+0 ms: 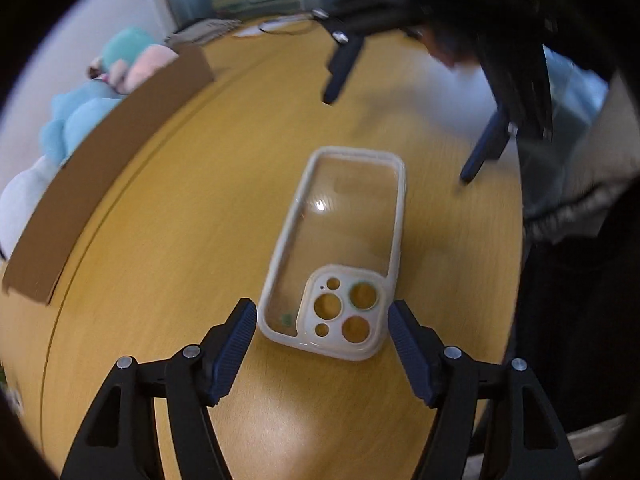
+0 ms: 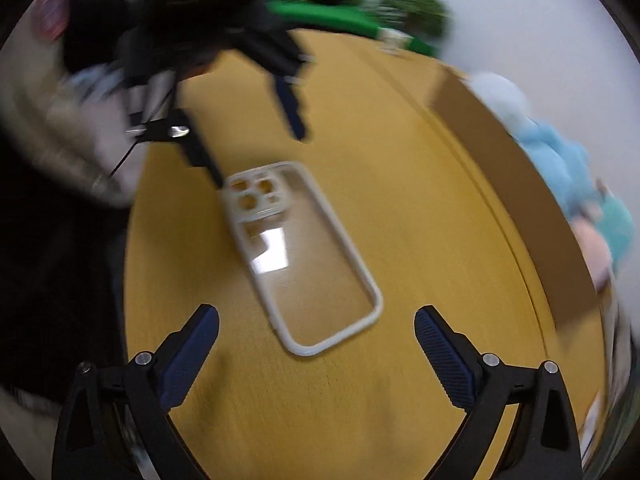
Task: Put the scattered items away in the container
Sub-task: 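Close both tools on the clear phone case from either end, then carry the phone case over the box and release it onto the plushes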
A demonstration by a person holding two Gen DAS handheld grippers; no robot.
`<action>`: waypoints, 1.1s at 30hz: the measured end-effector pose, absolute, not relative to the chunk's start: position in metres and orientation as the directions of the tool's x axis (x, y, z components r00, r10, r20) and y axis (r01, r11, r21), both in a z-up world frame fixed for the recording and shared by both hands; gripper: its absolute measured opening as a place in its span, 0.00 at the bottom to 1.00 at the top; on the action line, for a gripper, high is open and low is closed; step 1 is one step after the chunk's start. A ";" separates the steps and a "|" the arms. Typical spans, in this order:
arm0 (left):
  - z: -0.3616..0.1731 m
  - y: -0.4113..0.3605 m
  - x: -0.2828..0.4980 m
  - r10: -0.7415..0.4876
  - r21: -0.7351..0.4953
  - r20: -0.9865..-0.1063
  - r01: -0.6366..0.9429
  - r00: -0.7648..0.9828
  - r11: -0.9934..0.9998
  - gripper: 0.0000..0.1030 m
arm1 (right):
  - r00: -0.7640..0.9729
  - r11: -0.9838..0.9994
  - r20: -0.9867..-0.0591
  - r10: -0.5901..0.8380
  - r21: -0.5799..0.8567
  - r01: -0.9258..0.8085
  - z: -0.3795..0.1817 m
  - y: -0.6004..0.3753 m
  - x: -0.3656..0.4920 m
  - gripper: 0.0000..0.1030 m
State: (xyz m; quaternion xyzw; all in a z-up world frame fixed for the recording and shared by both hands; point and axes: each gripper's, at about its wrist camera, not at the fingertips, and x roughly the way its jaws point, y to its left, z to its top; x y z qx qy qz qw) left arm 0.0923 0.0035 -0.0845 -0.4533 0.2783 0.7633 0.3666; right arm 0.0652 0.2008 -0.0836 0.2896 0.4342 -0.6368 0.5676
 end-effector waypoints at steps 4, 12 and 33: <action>-0.085 -0.001 0.080 0.348 0.046 -0.897 -0.842 -0.271 -0.537 0.68 | -0.059 0.195 -0.902 -0.427 -0.155 0.968 -0.093 0.185 0.048 0.97; -0.087 -0.011 0.062 0.368 0.017 -0.902 -0.868 -0.228 -0.495 0.75 | 0.067 0.174 -0.903 -0.425 -0.009 0.985 -0.116 0.181 0.002 0.83; 0.049 -0.036 0.009 0.341 0.287 -0.848 -0.892 -0.406 -0.348 0.74 | -0.128 0.124 -0.858 -0.498 -0.216 0.968 -0.021 0.210 -0.027 0.81</action>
